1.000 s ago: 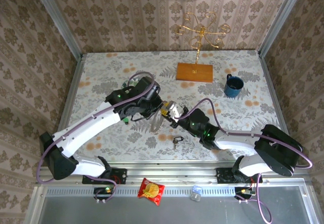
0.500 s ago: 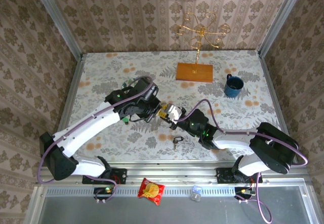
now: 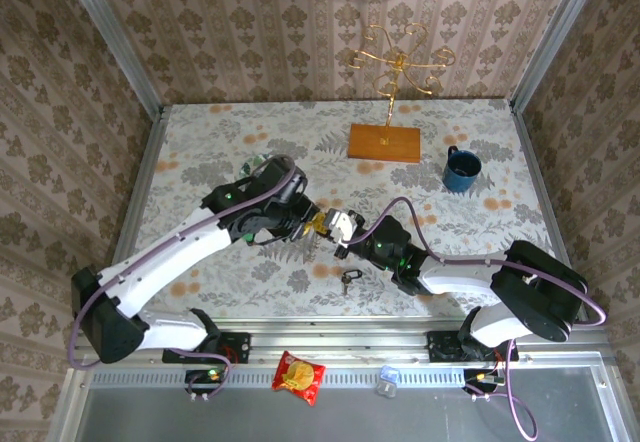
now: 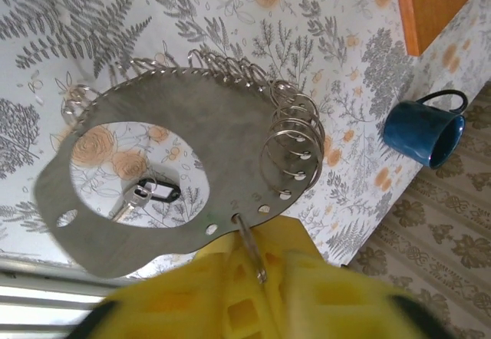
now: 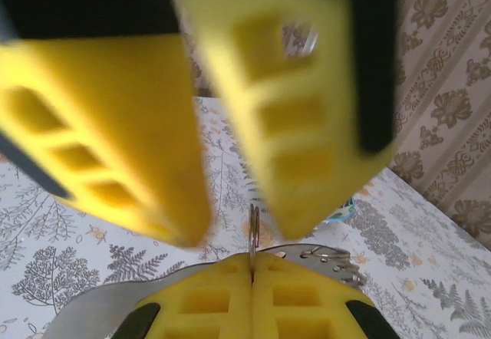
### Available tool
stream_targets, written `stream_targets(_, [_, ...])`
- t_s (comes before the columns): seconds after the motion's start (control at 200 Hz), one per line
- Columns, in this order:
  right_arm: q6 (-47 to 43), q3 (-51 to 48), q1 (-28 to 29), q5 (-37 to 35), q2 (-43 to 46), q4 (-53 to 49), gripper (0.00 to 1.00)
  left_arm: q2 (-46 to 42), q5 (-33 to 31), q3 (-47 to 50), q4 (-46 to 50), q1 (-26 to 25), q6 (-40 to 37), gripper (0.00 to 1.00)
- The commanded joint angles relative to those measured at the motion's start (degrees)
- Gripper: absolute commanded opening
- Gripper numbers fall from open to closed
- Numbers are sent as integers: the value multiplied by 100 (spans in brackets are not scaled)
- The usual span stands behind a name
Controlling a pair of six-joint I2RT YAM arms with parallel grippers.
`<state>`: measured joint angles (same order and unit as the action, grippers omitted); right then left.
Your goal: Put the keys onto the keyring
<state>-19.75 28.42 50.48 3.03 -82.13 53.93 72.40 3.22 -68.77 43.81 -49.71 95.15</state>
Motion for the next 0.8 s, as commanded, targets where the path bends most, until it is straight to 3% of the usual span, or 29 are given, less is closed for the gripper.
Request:
stream_targets(0.0, [-117, 111, -51, -81, 213, -78, 0, -446, -734, 140, -84, 123, -642, 65])
stream_targets(0.12, [-159, 95, -114, 36, 639, -704, 0, -855, -1442, 385, -559, 276, -2379, 68])
stream_targets(0.205, [-175, 131, -177, 205, 896, -1280, 0, -1111, -1580, 686, -1370, 337, -4187, 68])
stream_targets(0.34, [-282, 313, -302, 537, 1297, -2339, 0, -1456, -983, 1474, -2777, 400, -7095, 66])
stream_targets(0.54, [-465, 684, -564, 1112, 1901, -3951, 0, -2009, -20, 2503, -3342, 398, -10704, 58])
stream_targets(0.68, [-632, 865, -661, 1309, 2061, -4648, 0, -2260, 1097, 3190, -3931, 404, -12064, 51])
stream_targets(0.795, [-769, 962, -662, 1392, 2062, -4967, 0, -2203, 1648, 3562, -4627, 408, -12479, 45])
